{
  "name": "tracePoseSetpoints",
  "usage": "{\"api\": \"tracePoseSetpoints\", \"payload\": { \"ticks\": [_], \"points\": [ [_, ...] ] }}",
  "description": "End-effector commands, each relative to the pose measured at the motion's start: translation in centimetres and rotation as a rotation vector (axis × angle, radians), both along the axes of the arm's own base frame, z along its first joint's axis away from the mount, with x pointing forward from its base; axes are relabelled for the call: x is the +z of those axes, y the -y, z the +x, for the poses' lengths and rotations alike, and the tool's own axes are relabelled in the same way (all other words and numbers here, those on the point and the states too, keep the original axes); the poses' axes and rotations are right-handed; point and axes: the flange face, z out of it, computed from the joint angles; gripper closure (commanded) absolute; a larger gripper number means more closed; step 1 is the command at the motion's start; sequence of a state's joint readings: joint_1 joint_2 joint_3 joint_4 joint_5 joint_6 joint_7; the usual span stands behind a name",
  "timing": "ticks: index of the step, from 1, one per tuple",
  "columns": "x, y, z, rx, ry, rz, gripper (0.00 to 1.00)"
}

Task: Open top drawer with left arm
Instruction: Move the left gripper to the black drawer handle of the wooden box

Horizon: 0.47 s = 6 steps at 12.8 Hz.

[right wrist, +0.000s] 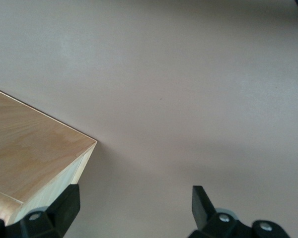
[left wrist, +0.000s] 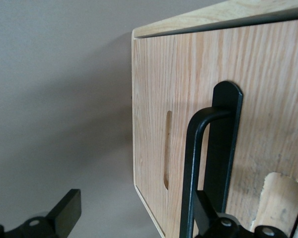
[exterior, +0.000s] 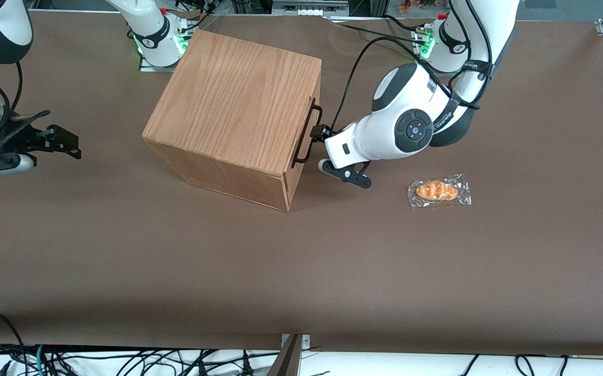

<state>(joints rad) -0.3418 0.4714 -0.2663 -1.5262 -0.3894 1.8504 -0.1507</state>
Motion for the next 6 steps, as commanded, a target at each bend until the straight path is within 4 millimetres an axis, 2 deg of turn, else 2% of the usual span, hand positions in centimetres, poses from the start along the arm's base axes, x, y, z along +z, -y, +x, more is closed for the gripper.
{"api": "tracePoseSetpoints", "payload": {
  "ticks": [1, 6],
  "points": [
    [0.1, 0.6, -0.7, -0.022, -0.006, -0.005, 0.00],
    [-1.0, 1.2, -1.2, -0.034, -0.022, 0.003, 0.00]
  ]
}}
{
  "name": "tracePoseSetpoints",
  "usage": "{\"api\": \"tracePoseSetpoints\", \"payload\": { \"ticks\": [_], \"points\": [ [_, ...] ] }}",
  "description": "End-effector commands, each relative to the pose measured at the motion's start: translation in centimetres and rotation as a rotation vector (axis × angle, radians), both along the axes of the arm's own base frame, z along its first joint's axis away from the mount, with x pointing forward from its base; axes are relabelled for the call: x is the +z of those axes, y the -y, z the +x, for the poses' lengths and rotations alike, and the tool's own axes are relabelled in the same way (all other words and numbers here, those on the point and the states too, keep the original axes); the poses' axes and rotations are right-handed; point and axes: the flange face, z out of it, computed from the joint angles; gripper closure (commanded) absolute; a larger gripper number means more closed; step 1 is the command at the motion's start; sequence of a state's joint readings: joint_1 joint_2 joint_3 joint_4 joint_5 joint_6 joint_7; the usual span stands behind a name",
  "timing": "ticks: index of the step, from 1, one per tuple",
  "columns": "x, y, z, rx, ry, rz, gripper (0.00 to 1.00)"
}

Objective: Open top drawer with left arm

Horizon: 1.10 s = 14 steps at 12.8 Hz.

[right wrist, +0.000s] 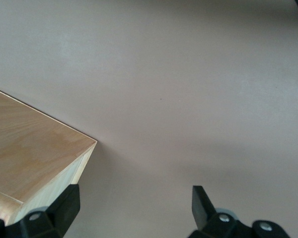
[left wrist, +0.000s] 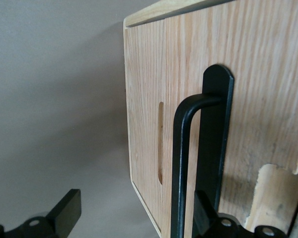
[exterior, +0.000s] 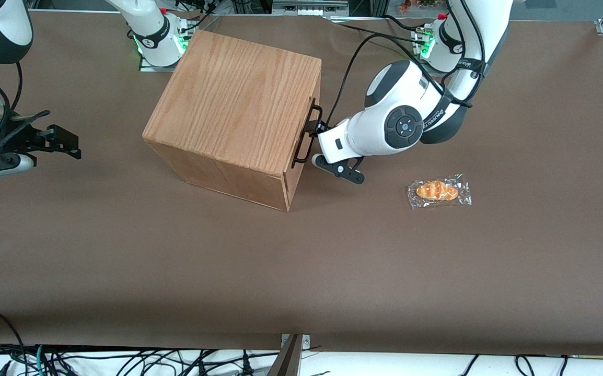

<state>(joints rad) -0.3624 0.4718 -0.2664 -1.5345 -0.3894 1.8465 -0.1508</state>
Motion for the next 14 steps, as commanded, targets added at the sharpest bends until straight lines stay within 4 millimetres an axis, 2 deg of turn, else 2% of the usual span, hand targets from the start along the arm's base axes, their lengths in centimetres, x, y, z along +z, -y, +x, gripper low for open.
{"api": "tracePoseSetpoints", "payload": {
  "ticks": [1, 4, 8, 11, 13, 14],
  "points": [
    [-0.9, 0.3, -0.2, -0.012, -0.013, -0.002, 0.00],
    [-1.4, 0.7, -0.5, -0.020, -0.018, 0.001, 0.00],
    [-1.8, 0.1, -0.2, -0.058, 0.024, 0.064, 0.00],
    [-1.6, -0.8, 0.3, -0.069, 0.031, 0.059, 0.00],
    [-1.7, -2.6, 1.1, -0.115, 0.029, 0.042, 0.00],
    [-1.7, -2.8, 1.1, -0.138, 0.021, 0.039, 0.00]
  ]
}}
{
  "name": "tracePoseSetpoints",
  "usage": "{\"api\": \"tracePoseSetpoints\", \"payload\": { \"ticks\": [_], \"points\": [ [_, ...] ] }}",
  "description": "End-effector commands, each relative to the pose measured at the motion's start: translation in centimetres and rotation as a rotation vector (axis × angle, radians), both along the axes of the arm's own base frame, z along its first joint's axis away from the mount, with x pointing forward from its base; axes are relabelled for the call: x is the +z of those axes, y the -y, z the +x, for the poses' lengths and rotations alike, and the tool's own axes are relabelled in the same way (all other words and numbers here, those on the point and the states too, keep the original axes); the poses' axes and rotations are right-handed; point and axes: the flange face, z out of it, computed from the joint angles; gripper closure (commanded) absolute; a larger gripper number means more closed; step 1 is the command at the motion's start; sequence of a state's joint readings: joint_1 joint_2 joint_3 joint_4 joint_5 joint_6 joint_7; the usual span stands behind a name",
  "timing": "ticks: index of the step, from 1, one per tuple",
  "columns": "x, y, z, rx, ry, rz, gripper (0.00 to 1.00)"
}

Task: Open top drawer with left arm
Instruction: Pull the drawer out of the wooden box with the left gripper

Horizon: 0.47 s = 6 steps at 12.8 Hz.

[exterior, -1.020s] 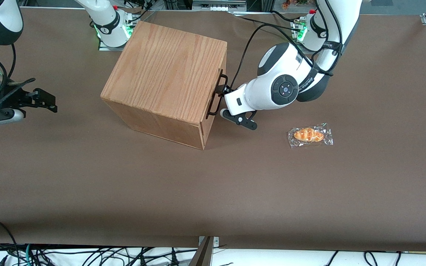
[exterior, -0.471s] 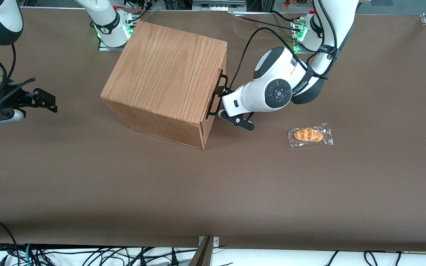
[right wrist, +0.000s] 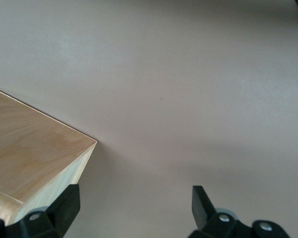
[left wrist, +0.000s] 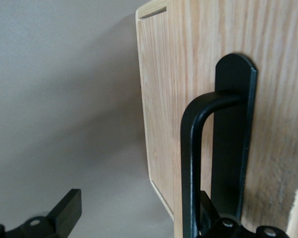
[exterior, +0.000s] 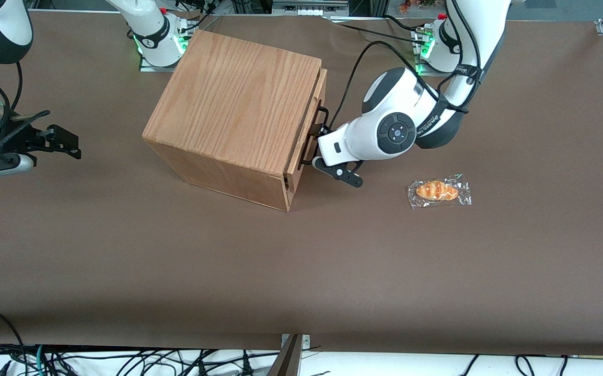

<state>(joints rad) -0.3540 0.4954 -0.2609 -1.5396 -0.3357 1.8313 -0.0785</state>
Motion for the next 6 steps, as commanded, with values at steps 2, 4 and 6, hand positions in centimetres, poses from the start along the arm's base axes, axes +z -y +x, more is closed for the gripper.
{"api": "tracePoseSetpoints", "payload": {
  "ticks": [2, 4, 6],
  "points": [
    [0.5, -2.8, 1.1, -0.063, 0.003, 0.004, 0.00],
    [0.5, -3.1, 1.3, -0.068, 0.007, 0.000, 0.00],
    [0.5, -3.6, 1.5, -0.067, 0.005, -0.001, 0.00]
  ]
}}
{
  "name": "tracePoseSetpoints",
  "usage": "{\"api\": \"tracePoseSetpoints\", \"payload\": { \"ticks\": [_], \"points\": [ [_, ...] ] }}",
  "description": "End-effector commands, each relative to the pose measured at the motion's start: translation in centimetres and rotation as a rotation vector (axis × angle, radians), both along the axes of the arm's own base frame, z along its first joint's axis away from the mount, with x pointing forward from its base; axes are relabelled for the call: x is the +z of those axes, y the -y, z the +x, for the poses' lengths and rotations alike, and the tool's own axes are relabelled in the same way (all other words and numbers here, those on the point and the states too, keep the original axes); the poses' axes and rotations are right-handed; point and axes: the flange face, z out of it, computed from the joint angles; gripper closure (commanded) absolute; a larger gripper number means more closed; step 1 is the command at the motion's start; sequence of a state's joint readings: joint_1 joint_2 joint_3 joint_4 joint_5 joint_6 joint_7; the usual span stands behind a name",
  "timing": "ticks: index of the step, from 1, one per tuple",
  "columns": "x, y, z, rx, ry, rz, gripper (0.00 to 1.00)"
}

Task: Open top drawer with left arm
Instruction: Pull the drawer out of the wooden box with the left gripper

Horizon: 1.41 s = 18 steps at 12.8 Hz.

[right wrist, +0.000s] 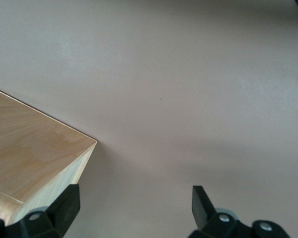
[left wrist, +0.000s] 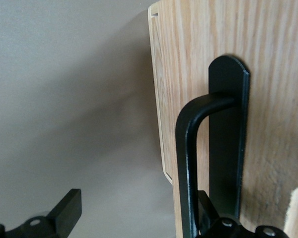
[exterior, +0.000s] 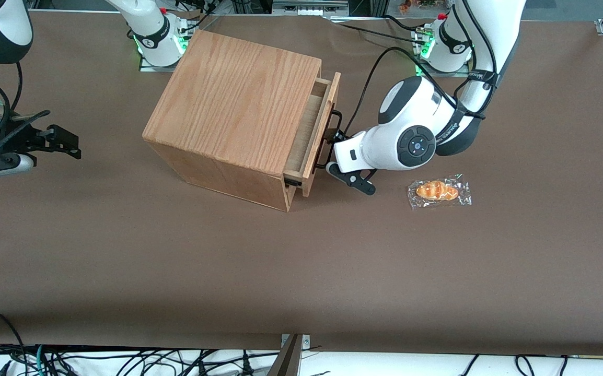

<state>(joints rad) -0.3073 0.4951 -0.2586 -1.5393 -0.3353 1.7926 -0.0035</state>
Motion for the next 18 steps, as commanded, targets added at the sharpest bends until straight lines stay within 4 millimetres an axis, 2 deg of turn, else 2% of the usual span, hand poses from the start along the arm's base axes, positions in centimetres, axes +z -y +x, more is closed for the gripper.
{"api": "tracePoseSetpoints", "payload": {
  "ticks": [1, 7, 10, 15, 18],
  "points": [
    [0.6, -1.6, 0.6, -0.040, 0.019, 0.005, 0.00],
    [0.8, -5.7, 2.2, -0.073, 0.002, -0.018, 0.00],
    [0.8, -7.1, 2.6, -0.088, -0.002, -0.029, 0.00],
    [0.8, -9.3, 3.2, -0.108, -0.017, -0.044, 0.00],
    [0.6, -9.4, 3.2, -0.120, -0.018, -0.048, 0.00]
  ]
}}
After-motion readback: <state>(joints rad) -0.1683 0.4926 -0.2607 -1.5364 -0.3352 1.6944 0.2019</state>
